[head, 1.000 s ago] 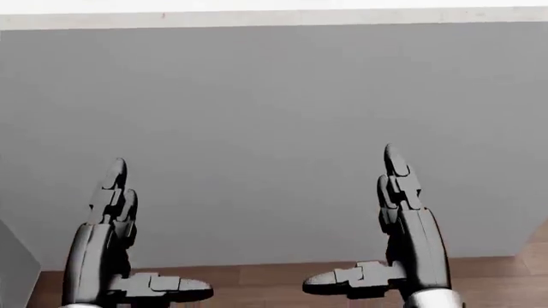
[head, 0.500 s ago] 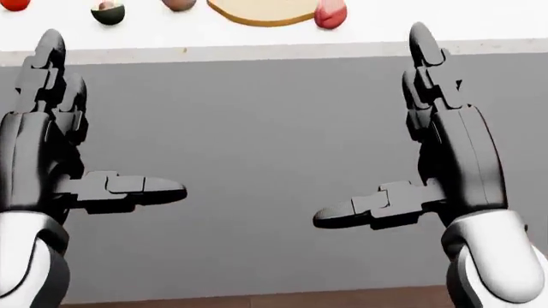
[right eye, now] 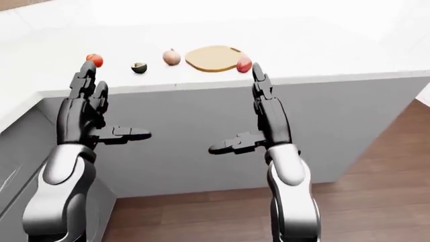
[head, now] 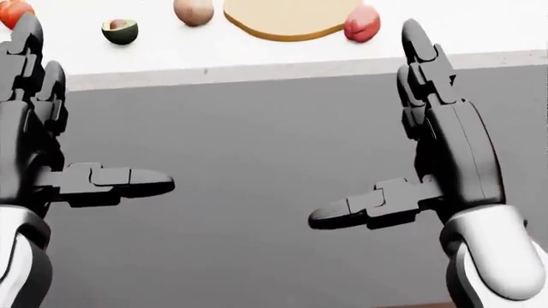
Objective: Place the avocado, onion, tomato and bell pepper on the cutting board.
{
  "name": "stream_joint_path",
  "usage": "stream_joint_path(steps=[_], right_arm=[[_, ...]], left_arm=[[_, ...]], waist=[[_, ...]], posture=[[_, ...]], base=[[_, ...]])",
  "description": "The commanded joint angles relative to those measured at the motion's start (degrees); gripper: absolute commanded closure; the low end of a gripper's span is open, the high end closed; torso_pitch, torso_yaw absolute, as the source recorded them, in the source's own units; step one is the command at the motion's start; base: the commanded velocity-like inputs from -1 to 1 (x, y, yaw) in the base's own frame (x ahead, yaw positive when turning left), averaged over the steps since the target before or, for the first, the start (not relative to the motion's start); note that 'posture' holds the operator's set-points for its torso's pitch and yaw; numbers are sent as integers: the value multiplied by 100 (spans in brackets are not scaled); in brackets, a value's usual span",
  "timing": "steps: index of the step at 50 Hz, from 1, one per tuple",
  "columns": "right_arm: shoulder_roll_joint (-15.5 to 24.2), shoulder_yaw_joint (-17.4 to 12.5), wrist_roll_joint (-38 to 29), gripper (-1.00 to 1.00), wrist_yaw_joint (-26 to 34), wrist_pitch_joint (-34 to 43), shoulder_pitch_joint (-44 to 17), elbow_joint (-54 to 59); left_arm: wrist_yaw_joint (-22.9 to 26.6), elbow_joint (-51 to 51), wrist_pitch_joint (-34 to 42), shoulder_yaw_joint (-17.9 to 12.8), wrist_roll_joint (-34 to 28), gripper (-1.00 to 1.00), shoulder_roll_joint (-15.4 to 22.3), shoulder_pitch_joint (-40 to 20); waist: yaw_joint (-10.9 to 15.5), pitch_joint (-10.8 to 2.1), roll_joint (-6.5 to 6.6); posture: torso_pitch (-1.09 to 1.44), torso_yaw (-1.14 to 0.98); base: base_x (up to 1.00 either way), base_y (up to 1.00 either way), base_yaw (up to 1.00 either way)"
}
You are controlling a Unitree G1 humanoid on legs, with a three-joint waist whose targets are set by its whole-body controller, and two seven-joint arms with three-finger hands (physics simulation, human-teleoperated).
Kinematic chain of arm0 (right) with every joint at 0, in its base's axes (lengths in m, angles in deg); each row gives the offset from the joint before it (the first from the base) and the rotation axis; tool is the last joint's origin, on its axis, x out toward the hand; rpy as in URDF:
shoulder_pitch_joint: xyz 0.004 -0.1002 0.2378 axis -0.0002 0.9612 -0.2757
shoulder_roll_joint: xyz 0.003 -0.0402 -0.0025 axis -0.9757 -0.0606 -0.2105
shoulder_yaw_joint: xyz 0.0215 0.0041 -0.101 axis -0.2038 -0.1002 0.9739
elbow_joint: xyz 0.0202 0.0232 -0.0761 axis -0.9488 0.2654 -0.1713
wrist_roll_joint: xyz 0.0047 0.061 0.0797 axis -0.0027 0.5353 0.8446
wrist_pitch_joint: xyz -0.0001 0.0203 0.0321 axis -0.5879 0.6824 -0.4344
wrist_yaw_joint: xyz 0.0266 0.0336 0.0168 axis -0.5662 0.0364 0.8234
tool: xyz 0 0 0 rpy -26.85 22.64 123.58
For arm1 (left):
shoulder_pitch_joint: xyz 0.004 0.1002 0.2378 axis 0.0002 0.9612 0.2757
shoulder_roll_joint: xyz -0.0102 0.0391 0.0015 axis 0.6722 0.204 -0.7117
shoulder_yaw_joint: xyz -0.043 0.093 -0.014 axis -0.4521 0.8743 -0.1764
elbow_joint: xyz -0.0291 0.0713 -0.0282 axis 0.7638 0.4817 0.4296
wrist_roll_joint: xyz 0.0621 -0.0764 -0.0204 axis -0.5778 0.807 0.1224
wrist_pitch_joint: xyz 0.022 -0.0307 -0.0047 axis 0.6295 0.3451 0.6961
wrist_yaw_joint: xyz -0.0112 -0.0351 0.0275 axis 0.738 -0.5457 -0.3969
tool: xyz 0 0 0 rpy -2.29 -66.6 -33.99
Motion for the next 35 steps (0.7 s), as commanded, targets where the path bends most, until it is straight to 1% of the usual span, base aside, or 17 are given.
stream_joint_path(steps=[1,4,6,8,9,12,14,16,18,21,22,23,24,25,27,30,35], right_arm=[[32,-73,-55,-100,-29,-198,-134,-156],[8,-88,-39,-100,-16,-288,-59,-152],[-5,-71,-58,-100,-42,-380,-57,-94],[-17,-74,-68,-100,-52,-441,-9,-91],[-26,-84,-50,-100,-59,-461,-25,-75],[-19,15,-118,-100,22,-519,-28,-106],[-32,8,-143,-100,44,-570,-43,-112],[-58,-14,-145,-100,26,-628,22,-132],[-44,-8,-169,-100,42,-571,52,-216],[-66,18,-199,-100,39,-656,77,-144],[-67,26,-201,-100,59,-649,83,-180],[-60,35,-221,-100,78,-624,96,-236],[-68,63,-238,-100,94,-651,111,-262],[-76,88,-257,-100,109,-698,121,-255],[-84,53,-265,-100,119,-722,112,-223],[-110,44,-243,-100,121,-740,125,-246],[-126,76,-233,-100,140,-794,192,-276]], left_arm=[[44,-170,-194,64,11,-100,14,-149],[72,-202,-165,64,-32,-100,34,-172],[81,-197,-206,77,-90,-100,40,-147],[83,-230,-174,71,-102,-100,28,-174],[89,-229,-176,64,-105,-100,29,-180],[102,-300,-131,48,-122,-100,32,-169],[101,-277,-210,62,-180,-100,48,-143],[114,-212,-302,68,-204,-100,31,-104],[117,-224,-312,64,-215,-100,20,-89],[140,-276,-309,45,-227,-100,14,-46],[152,-312,-280,33,-220,-100,21,-49],[152,-344,-255,24,-214,-100,24,-59],[149,-356,-258,26,-215,-100,20,-47],[149,-354,-263,33,-216,-100,17,-43],[150,-369,-243,37,-218,-100,16,-62],[141,-348,-292,46,-235,-100,10,-28],[166,-323,-377,82,-255,-100,-6,-14]], waist=[[-23,-71,-32],[-7,20,-325],[7,-42,-622],[-71,-78,-525],[-49,-67,-588],[-69,-174,-540],[-75,-137,-422],[-58,-82,-464],[-59,-106,-412],[-105,-101,6],[-122,-153,257],[-174,-290,404],[-81,-146,263],[-139,31,241],[-118,142,132],[-142,141,-23],[-145,115,-132]], posture=[[0,0],[0,0],[0,0],[0,0],[0,0],[0,0],[0,0],[0,0],[0,0],[0,0],[0,0],[0,0],[0,0],[0,0],[0,0],[0,0],[0,0]], base=[[12,33,0],[13,33,0],[12,33,0],[10,33,0],[5,34,0],[2,33,0],[1,41,0],[0,73,0],[0,68,0],[1,55,0],[2,47,0],[9,41,0],[26,37,0],[38,30,0],[53,21,0],[59,21,0],[58,21,0]])
